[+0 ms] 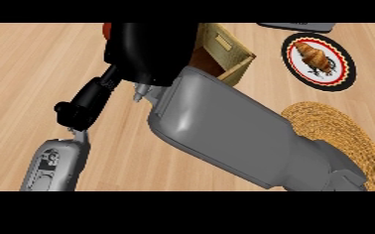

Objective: Pick the bell pepper from the placemat and place it in the basket

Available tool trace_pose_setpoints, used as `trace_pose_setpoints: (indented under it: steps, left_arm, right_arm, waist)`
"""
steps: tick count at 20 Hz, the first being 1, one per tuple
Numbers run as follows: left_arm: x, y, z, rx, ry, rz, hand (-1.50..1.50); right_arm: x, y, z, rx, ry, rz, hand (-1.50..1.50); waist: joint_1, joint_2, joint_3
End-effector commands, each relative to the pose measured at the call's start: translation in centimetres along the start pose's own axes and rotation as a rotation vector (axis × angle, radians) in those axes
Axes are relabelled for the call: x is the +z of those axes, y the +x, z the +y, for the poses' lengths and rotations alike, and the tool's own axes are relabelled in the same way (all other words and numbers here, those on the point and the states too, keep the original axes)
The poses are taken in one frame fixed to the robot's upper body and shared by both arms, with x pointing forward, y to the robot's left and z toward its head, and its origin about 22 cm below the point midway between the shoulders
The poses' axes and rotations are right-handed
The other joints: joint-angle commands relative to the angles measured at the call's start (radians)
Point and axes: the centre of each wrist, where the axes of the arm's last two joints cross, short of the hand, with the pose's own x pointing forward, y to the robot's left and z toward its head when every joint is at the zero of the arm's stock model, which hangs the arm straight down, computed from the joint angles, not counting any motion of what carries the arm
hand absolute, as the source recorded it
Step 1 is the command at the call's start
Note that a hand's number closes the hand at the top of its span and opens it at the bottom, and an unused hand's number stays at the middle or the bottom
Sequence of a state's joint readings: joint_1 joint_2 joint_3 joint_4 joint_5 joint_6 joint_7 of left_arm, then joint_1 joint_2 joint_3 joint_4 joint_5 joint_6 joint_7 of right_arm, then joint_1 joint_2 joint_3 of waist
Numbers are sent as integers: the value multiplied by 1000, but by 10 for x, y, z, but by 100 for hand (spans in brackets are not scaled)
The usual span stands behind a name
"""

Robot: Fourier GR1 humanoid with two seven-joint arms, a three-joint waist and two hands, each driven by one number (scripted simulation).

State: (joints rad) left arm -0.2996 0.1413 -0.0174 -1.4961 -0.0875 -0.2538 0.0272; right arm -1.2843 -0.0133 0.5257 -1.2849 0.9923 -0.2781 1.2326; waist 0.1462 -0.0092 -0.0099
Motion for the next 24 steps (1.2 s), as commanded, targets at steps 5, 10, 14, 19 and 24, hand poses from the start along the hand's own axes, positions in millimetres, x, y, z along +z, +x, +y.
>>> trace_pose_setpoints:
  steps: [5, 10, 14, 19, 24]
  left_arm:
    - [5, -4, 7, -2, 27, 17, 0]
    - [6, -3, 10, -16, 44, 4, 0]
    - [4, -2, 18, -4, 59, 5, 0]
    - [11, -8, 7, 2, 79, 4, 0]
    - [15, -10, 13, 4, 87, 20, 0]
  right_arm:
    - [-40, 28, -10, -35, -151, 300, 150]
    - [-62, 33, -12, -36, -247, 341, 150]
    - [-74, 32, -13, -42, -275, 375, 150]
    - [-83, 15, -1, -26, -239, 450, 150]
    - [-86, -18, 24, -14, -215, 475, 150]
  waist:
    - [-22, 11, 2]
    - [-35, 16, 3]
    - [-56, 17, 4]
    - [-75, 15, 6]
    - [-90, 17, 8]
